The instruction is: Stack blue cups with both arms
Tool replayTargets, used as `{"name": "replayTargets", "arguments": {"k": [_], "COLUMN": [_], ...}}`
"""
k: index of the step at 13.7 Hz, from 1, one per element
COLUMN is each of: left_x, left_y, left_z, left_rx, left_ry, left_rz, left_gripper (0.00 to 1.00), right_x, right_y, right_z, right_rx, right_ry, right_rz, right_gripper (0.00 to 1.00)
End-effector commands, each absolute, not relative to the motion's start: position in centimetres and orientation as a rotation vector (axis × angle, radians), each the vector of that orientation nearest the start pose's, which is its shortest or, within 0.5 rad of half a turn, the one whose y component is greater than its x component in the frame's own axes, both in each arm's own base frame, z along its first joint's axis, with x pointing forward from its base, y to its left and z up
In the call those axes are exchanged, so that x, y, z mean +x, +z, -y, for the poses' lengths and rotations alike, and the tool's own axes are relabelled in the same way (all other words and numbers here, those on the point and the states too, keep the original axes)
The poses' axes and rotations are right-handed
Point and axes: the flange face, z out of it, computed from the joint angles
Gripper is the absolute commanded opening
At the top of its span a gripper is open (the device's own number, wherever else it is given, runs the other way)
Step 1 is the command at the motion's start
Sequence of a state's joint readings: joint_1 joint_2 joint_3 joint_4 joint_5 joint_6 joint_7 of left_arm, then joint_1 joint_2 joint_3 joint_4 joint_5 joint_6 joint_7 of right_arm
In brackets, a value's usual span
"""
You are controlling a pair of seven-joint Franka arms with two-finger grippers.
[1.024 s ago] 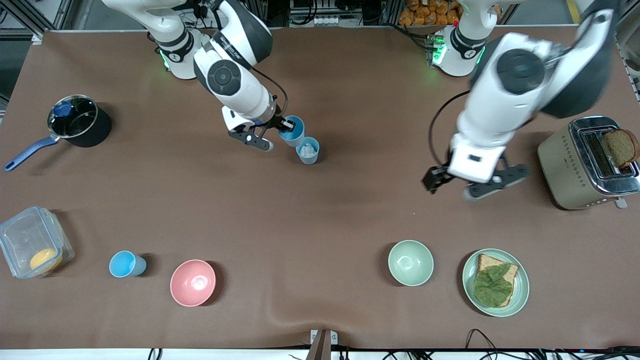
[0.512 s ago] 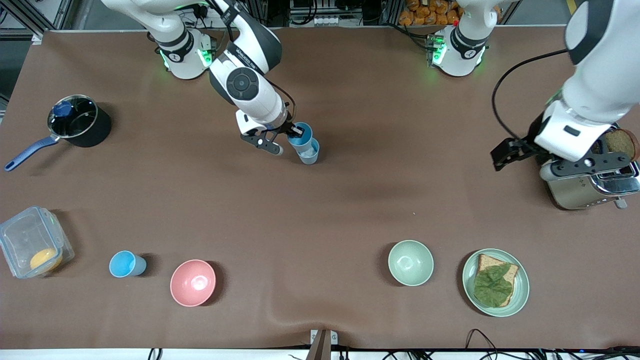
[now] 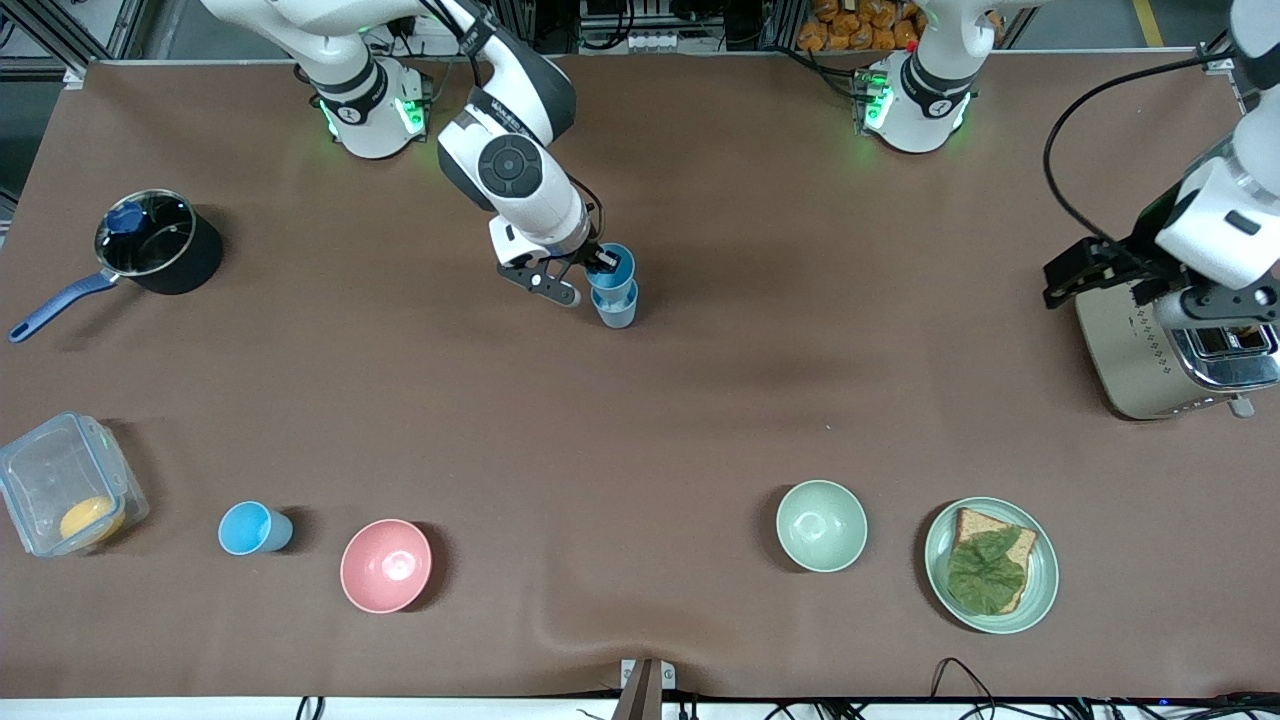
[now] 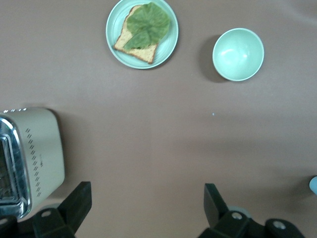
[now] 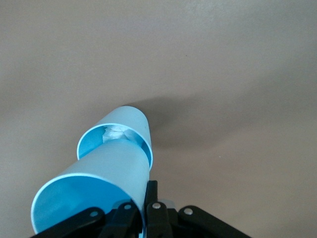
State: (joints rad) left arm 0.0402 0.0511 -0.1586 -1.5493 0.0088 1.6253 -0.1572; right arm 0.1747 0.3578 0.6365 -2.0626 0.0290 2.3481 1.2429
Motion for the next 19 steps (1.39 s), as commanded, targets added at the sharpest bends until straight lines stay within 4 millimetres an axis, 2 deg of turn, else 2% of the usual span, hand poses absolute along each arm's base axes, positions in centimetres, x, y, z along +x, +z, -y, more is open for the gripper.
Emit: {"name": "replayTargets", "arguments": {"k": [1,2,4,5,6,7,9,11,13,16,19], "left_x": [55.9,55.9,55.9,55.9,56.0,56.3,56.3,56.3,56.3,56.2,56.4], "left_y": [62.3,62.3,62.4,62.4,62.2,61.7,61.8,61.8,61.9,63.0,62.8], "left_z": [7.2,6.3,6.0,5.6,5.8,6.3,6.3,6.3,6.9,6.6,7.1], "left_rx": [-3.144,-3.143,-3.141,-3.143,-3.144,-3.155,-3.160,-3.163,-3.209,-3.207,-3.207], "left_ry": [-0.017,-0.012,-0.008,-0.012,-0.007,0.007,-0.004,-0.001,-0.002,-0.037,-0.032], "left_rz": [0.015,0.036,0.029,0.036,0.029,0.022,0.022,0.022,0.019,0.027,0.023], "left_gripper": [1.00,1.00,1.00,1.00,1.00,1.00,1.00,1.00,1.00,1.00,1.00], "right_x": [41.5,41.4,41.7,42.0,42.6,42.9,44.8,47.0,48.1,50.8,52.4], "right_y": [28.8,28.6,28.7,28.8,29.2,29.7,31.5,33.3,35.6,37.6,40.9], "right_z": [-42.7,-42.9,-42.8,-42.6,-42.3,-42.3,-41.9,-39.4,-36.8,-29.1,-21.8], "right_rx": [-2.904,-2.908,-2.909,-2.912,-2.909,-2.909,-2.923,-2.975,-3.037,-3.138,-3.162], "right_ry": [0.274,0.268,0.263,0.264,0.255,0.249,0.249,0.271,0.263,0.320,0.382], "right_rz": [-0.746,-0.734,-0.734,-0.735,-0.746,-0.745,-0.738,-0.674,-0.534,-0.359,-0.183], "right_gripper": [0.00,0.00,0.00,0.29,0.83,1.00,1.00,1.00,1.00,1.00,1.00]}}
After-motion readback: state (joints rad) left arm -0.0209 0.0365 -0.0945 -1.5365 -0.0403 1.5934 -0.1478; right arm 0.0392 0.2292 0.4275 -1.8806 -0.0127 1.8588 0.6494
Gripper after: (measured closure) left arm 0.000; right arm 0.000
